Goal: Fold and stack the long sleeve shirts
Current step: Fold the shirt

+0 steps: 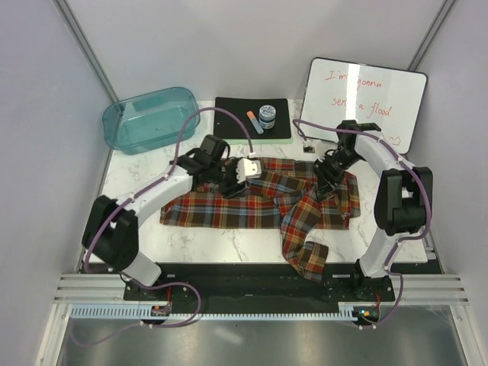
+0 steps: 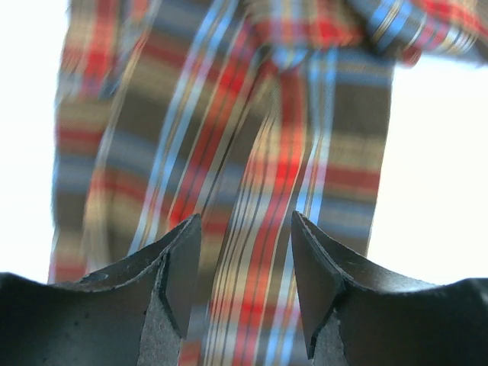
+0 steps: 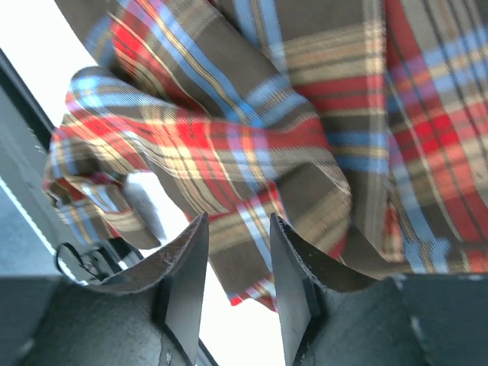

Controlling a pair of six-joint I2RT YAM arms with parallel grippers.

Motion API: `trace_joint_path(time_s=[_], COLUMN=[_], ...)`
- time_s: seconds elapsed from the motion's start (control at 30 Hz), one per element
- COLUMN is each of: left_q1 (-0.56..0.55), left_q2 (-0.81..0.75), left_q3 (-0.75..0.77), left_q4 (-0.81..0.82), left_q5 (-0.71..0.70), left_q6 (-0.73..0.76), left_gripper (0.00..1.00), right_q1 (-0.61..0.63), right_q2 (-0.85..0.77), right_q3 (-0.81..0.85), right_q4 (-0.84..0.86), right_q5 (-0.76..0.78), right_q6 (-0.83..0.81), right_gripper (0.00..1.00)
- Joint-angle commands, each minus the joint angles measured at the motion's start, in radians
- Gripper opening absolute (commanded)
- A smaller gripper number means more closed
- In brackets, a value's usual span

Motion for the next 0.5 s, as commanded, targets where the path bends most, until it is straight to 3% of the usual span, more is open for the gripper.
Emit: trace_joint_path(time_s=[0.0,0.27,0.37,0.47], left_q1=[-0.114,-0.235,-0.237,-0.221], left_q2=[0.126,0.295,0.345,0.361], left_q3=[0.064,0.102,0.112,0.102], left_q4=[0.207,0.278,0.324,0.347], left_q5=[0.030,-0.059,-0.122,-0.150], left_q6=[-0.019,0.150,0.146,0.125], left_gripper=[0.58,0.57,0.48,0.29], right_q1=[-0.025,-0.144,-0.150,-0.148], right_q2=[0.029,0.034,0.038,0.031], right_q3=[0.008,0.009,-0.008,-0.011], right_q4=[-0.003,-0.121,-0.118,-0.123], right_q5=[-0.087,-0.121,-0.123,-0.123], right_q6=[0.070,0.051,0.048,0.049], right_gripper=[0.44,0.53,0.52,0.49])
